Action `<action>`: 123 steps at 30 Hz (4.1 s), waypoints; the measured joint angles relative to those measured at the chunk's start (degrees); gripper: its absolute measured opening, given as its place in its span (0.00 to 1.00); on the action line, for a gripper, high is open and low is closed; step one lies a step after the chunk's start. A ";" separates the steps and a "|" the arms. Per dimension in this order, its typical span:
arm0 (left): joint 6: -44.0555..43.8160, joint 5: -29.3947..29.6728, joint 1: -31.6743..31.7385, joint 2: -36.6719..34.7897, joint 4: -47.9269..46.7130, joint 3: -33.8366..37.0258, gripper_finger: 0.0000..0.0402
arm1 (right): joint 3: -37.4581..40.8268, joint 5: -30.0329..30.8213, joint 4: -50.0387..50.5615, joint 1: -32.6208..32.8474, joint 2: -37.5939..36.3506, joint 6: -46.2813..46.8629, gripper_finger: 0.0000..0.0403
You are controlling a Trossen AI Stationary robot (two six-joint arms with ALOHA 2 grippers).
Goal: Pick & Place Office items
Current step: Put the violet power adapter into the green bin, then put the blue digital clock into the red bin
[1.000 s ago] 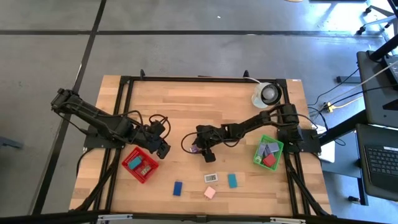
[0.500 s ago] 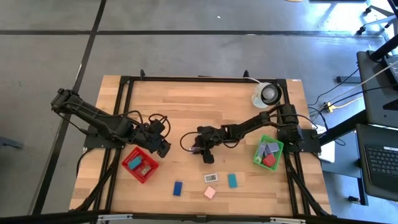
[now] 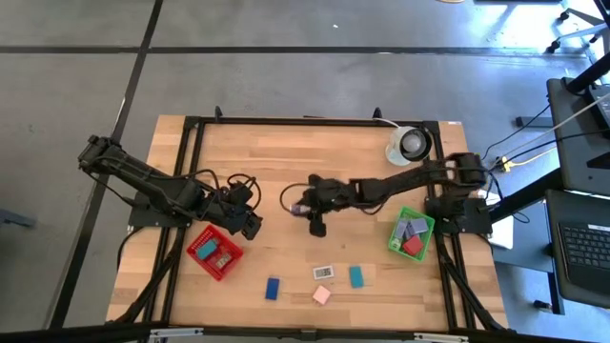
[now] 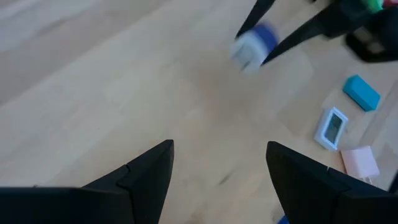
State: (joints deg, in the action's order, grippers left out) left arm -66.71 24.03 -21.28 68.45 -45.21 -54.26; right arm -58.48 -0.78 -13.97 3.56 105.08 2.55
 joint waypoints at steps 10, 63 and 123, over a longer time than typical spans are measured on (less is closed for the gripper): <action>0.01 14.07 0.00 0.01 0.27 0.02 0.63 | 0.00 13.45 -0.44 -0.22 -18.27 0.02 0.33; 25.98 23.38 9.83 0.02 15.29 0.02 0.63 | 2.35 2.52 89.32 36.76 -32.72 105.44 0.35; 26.60 2.14 -0.40 9.92 37.89 -0.02 0.63 | 1.90 13.25 86.67 37.14 -30.95 99.92 0.65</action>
State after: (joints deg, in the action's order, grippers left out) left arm -40.11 26.17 -21.67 78.36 -7.32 -54.28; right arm -56.58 12.47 72.70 40.71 74.13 102.47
